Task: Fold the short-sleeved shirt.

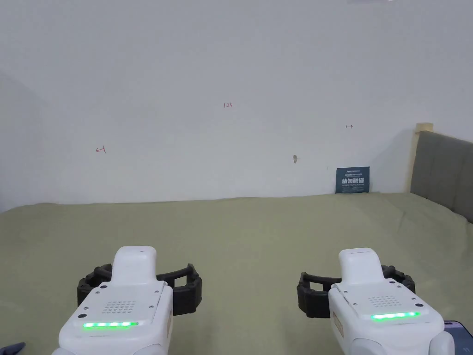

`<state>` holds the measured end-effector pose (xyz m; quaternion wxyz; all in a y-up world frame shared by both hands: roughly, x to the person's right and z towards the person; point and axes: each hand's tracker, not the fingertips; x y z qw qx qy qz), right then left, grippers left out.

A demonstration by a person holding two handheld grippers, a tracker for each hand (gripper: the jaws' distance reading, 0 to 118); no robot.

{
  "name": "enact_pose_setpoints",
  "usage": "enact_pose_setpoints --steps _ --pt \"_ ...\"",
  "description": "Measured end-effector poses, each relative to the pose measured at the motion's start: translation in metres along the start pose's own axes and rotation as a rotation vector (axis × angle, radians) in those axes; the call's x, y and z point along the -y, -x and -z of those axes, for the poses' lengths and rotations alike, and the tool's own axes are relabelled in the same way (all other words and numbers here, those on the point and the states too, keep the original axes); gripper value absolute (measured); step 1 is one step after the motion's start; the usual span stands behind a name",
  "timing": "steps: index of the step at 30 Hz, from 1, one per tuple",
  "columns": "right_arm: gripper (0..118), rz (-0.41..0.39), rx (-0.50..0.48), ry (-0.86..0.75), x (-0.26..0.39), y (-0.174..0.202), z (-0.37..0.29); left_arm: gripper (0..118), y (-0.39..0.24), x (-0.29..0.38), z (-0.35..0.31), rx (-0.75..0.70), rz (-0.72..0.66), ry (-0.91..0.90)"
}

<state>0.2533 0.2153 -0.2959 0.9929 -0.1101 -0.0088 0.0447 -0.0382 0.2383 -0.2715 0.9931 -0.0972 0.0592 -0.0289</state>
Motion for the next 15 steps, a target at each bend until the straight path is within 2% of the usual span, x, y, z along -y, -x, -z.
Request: enact_pose_setpoints --steps 8,12,15 --pt "118 -0.022 0.009 -0.053 -0.006 0.000 -0.006 118 0.003 -0.001 -0.002 -0.001 -0.017 -0.008" --pt "118 0.008 0.005 -0.086 -0.010 -0.002 -0.012 118 0.003 0.001 -0.004 -0.003 -0.023 -0.001" --pt "118 -0.034 0.011 -0.080 -0.009 0.000 -0.013 118 0.005 0.003 -0.005 0.001 -0.023 0.001"
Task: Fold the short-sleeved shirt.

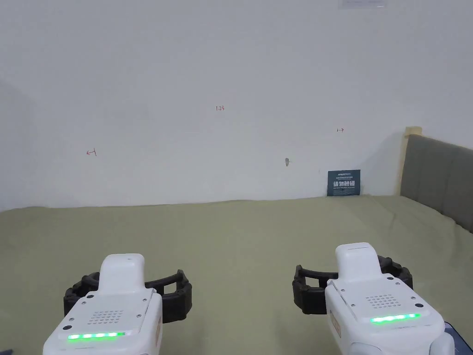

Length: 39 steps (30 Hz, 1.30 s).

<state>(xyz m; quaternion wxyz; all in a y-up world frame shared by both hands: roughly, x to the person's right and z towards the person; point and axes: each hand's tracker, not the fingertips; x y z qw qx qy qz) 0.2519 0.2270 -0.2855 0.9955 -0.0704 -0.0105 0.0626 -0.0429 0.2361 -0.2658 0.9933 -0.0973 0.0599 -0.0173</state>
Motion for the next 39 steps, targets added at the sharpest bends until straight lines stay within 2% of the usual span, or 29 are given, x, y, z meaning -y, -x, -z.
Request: enact_pose_setpoints --steps 3,9,15,26,39 --pt "118 0.000 0.012 0.020 0.002 0.002 -0.002 118 0.003 0.002 -0.002 0.004 -0.003 -0.004" --pt "118 0.073 -0.043 0.024 0.009 0.001 -0.008 118 0.006 0.005 -0.005 0.011 -0.013 0.005" --pt "118 0.116 -0.011 0.024 0.008 0.002 -0.010 118 0.007 0.002 -0.008 0.010 -0.012 -0.006" --pt "118 0.093 -0.035 -0.069 0.002 0.005 -0.021 118 0.010 0.003 -0.008 0.005 -0.018 0.002" --pt "118 0.149 -0.103 -0.067 -0.008 -0.002 -0.013 118 0.015 -0.003 -0.007 0.019 -0.044 -0.004"
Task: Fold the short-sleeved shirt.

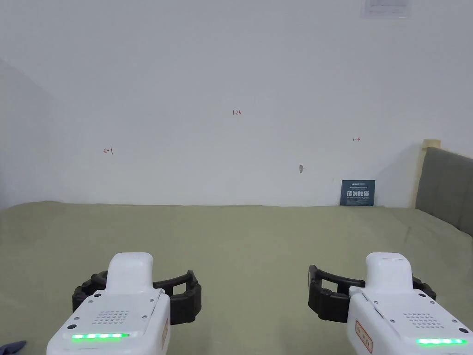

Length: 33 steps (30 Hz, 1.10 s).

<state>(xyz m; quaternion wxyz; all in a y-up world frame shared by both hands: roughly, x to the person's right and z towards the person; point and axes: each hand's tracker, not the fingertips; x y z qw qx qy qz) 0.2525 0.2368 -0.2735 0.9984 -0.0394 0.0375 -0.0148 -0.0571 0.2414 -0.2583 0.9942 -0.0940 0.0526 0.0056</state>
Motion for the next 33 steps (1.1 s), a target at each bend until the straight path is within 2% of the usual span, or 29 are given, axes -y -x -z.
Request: enact_pose_setpoints --steps 4,7,13,17,24,28,30,33 --pt "118 -0.035 0.030 -0.007 -0.001 0.008 0.003 118 -0.002 0.000 0.002 0.002 0.002 0.002" --pt "118 -0.046 0.009 0.023 0.000 0.007 0.005 118 -0.005 0.002 0.002 0.002 0.017 0.006" --pt "118 0.042 0.029 0.057 -0.002 -0.002 0.008 118 -0.003 0.001 0.002 0.003 0.021 0.009" --pt "118 0.104 0.078 0.142 -0.009 -0.006 0.012 118 0.000 0.001 0.004 -0.002 -0.003 0.022" --pt "118 0.147 0.022 0.161 -0.017 -0.011 0.012 118 -0.004 0.004 0.007 0.014 -0.003 0.051" --pt "118 0.110 0.014 0.173 -0.020 -0.010 0.012 118 -0.005 0.004 0.008 0.014 0.016 0.049" --pt "118 0.135 0.038 0.181 -0.020 -0.011 0.015 118 -0.006 0.003 0.008 0.014 0.017 0.045" --pt "118 0.189 0.008 0.187 -0.017 -0.017 0.015 118 -0.005 0.001 0.007 0.021 0.006 0.043"
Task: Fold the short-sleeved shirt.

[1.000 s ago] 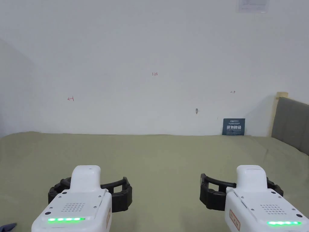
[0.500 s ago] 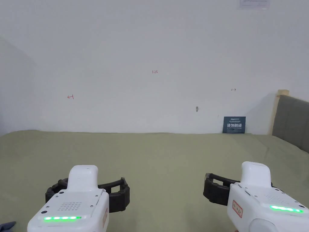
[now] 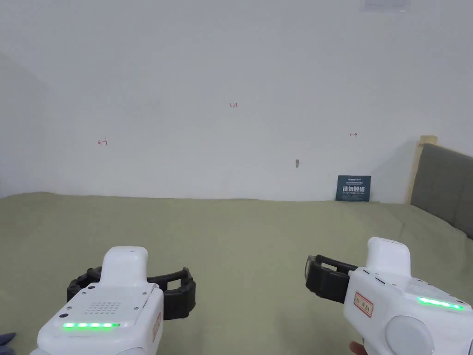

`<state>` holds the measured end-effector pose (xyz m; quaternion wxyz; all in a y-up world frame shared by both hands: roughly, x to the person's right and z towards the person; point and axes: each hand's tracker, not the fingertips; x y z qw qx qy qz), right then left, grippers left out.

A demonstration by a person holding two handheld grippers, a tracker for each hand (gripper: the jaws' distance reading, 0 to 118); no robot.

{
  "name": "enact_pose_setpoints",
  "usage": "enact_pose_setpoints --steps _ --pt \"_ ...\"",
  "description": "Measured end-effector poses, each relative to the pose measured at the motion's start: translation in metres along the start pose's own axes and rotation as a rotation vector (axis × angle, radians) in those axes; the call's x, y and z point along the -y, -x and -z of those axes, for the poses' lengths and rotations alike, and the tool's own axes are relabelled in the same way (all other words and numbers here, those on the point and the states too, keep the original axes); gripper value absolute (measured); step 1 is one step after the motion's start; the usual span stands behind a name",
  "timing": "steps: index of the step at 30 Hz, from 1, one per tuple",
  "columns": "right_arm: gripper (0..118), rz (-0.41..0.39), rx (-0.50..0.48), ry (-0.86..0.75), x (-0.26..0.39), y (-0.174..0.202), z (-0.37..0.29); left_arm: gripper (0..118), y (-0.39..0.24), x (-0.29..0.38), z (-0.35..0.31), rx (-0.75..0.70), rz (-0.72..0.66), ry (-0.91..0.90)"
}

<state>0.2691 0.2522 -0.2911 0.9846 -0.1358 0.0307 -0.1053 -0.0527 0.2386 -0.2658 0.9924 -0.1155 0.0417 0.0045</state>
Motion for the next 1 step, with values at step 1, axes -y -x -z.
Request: enact_pose_setpoints --steps 1 --pt "118 0.004 0.001 -0.008 0.0013 -0.0006 -0.0008 118 0.0002 -0.0001 -0.0003 0.001 -0.002 -0.001"
